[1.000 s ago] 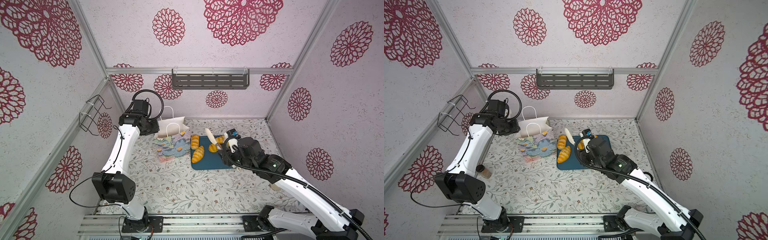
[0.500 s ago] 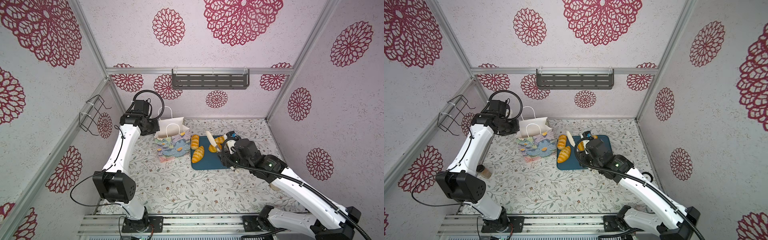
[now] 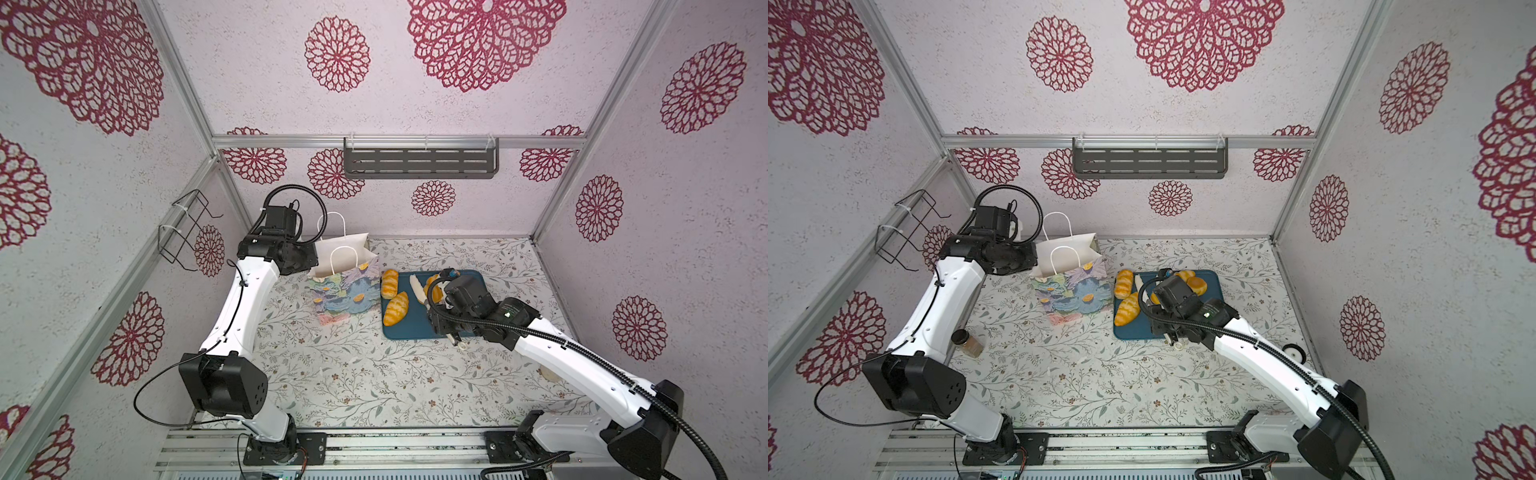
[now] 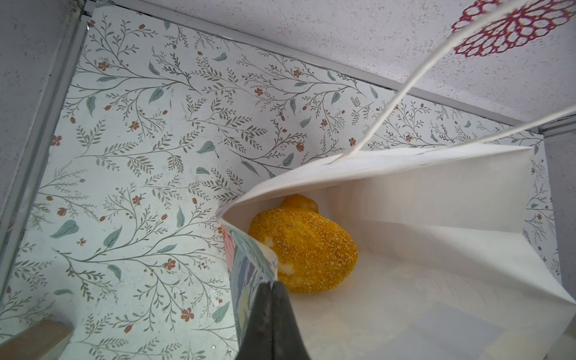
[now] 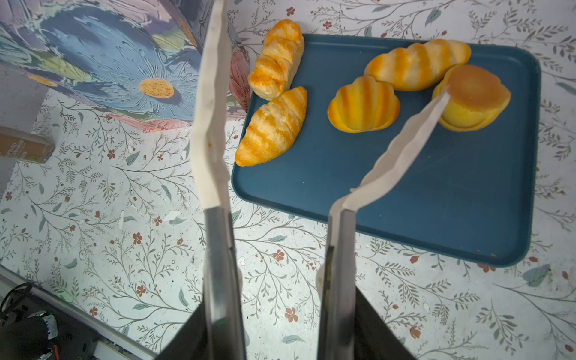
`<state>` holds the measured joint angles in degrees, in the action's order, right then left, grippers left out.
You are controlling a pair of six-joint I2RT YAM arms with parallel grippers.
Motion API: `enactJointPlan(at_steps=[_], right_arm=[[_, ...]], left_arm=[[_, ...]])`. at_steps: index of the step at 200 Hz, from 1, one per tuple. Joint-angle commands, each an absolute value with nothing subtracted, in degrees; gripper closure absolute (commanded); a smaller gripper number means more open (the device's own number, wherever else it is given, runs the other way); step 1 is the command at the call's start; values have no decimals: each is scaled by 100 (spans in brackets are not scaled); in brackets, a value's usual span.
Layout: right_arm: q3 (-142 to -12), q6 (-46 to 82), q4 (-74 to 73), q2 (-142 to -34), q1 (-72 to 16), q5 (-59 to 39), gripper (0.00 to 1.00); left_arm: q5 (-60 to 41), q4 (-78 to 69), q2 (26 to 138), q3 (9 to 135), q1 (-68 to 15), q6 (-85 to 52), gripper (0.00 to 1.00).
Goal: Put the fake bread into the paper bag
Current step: 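Lower the open tongs toward the twisted roll nearest the bag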
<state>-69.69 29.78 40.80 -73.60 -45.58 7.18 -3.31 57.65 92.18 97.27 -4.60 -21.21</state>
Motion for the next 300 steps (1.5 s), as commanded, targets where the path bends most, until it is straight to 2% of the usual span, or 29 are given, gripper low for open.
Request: enactJointPlan(at_steps=[1,27,90,160,300], right_arm=[[-7352,3351,4196,-7528,-4583,542,45],[-7571,3651,4374,-7852,-4588,424,44],[-7974,4184,4519,-8641,-4620,271,52],[-8421,4313,4513,-9412,-4842,11,55],[-8581,4254,4334,-10060,-4944,-177,57]], left_arm=[[-330,5854,9098,9557,-439,-2092,100],[-259,5866,9066,9524,-422,-2123,100],[-261,5758,8956,9383,-413,-2135,100],[-237,5722,8947,9328,-413,-2118,100],[-238,5686,8949,9290,-413,-2109,100]])
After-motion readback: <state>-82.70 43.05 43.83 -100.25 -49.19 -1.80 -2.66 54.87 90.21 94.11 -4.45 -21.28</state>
